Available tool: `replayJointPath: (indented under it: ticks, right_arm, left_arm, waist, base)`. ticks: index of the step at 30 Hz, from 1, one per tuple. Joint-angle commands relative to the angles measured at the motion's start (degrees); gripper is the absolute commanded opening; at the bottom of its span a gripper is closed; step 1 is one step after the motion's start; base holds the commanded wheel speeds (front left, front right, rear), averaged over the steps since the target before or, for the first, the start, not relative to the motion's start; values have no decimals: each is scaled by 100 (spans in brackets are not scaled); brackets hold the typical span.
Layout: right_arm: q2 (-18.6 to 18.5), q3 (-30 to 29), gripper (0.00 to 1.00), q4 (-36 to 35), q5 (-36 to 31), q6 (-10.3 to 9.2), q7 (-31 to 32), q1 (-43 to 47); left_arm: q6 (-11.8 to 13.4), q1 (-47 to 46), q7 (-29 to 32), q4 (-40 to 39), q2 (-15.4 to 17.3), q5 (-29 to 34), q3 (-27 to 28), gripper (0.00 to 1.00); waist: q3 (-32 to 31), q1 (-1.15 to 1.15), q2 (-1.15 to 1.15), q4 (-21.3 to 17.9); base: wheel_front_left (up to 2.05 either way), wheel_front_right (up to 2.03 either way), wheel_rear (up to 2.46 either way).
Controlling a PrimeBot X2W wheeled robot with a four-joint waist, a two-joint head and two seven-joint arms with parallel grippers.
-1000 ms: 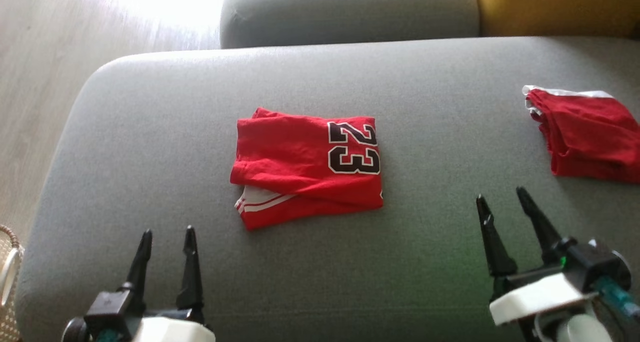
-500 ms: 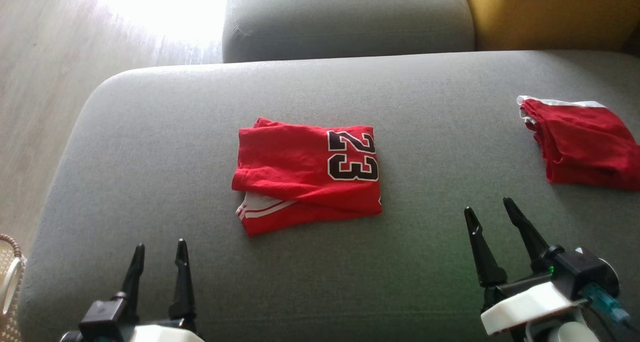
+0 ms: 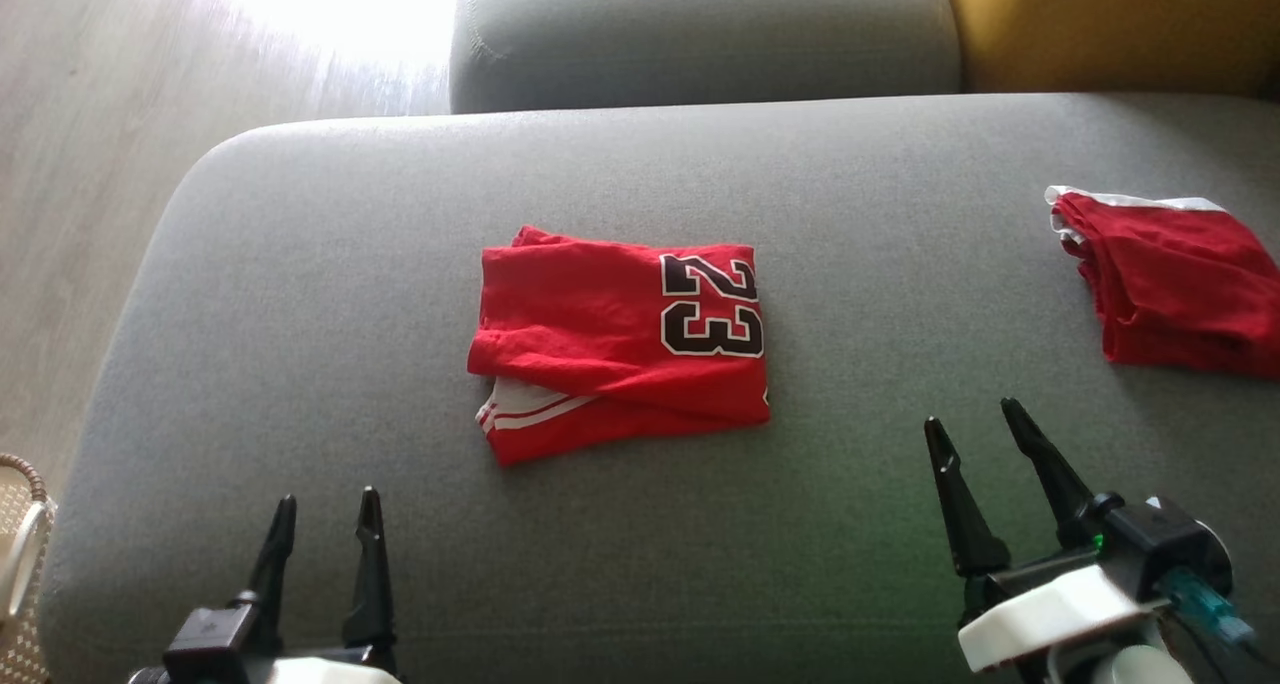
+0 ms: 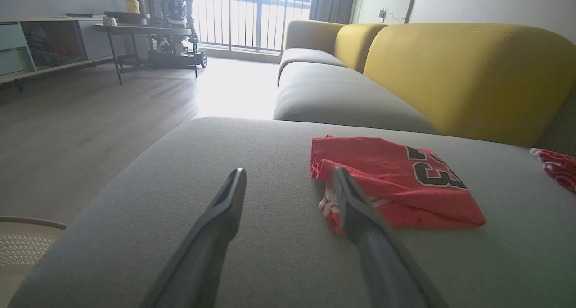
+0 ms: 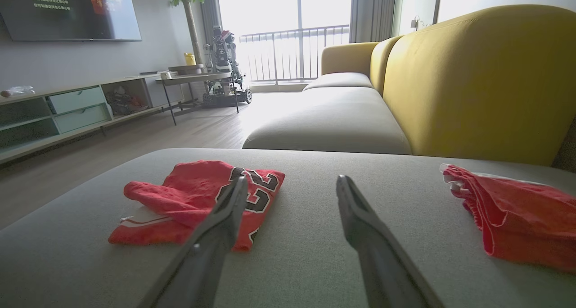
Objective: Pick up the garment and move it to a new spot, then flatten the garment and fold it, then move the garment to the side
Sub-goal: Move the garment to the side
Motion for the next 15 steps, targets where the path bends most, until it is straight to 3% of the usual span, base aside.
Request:
replayJointPath:
  ticks: [1, 15]
  right_arm:
    - [-25, 161, 100, -147, 16, -1, -53, -86]
    - [-25, 200, 100, -125, 58, -1, -53, -107]
  left_arm:
    - [-8, -228, -70, -187, -43, 65, 233, 100]
    - [15, -233, -70, -219, -46, 33, 175, 100]
  waist:
    - [2, 0, 0, 2]
    - [100, 0, 0, 3]
  base:
    - [0, 0, 0]
    - [0, 0, 0]
